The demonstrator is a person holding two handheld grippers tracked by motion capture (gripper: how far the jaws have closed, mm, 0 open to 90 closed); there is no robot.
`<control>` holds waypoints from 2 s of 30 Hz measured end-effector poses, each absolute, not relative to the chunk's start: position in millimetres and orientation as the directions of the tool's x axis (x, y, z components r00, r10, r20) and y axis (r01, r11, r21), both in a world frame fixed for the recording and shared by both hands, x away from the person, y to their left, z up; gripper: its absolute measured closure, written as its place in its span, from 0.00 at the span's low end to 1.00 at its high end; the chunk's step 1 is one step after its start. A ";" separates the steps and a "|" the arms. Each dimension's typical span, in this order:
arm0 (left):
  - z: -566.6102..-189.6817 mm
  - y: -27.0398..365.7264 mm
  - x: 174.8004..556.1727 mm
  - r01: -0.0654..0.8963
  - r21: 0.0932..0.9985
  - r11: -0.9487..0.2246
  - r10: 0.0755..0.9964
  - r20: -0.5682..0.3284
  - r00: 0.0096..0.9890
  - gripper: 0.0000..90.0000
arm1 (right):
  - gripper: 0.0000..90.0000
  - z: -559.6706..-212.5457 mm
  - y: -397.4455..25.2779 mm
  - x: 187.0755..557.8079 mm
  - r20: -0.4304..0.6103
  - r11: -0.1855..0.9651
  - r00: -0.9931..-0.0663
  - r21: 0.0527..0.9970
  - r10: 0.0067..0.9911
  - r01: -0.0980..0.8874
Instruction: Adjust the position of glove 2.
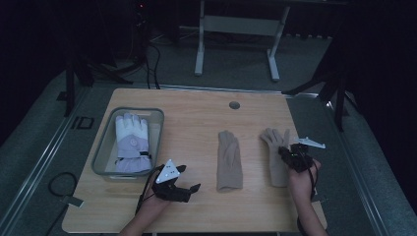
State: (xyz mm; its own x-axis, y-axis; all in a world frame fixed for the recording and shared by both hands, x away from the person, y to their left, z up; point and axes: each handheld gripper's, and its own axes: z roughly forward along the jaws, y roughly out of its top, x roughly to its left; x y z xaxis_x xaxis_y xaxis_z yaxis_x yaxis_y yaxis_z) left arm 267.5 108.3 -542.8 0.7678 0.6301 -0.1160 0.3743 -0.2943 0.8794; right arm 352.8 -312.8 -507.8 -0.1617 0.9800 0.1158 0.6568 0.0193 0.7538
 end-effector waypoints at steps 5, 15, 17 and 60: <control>-542.7 107.5 267.1 0.370 0.879 -0.300 0.628 -0.110 0.770 0.16 | 0.93 -524.8 -310.7 347.8 0.128 0.018 -0.160 0.724 0.979 0.690; -543.3 107.2 266.6 0.366 0.880 -0.301 0.623 -0.110 0.775 0.16 | 0.88 -541.8 -303.7 348.0 0.077 0.086 -0.192 0.693 0.978 0.716; -543.1 107.2 266.1 0.364 0.881 -0.301 0.622 -0.107 0.776 0.16 | 0.84 -542.4 -305.2 347.8 0.092 0.078 -0.196 0.694 0.976 0.716; -545.6 107.0 266.4 0.363 0.881 -0.303 0.615 -0.110 0.781 0.16 | 0.94 -547.2 -321.6 342.8 0.044 0.236 -0.391 0.734 0.919 0.637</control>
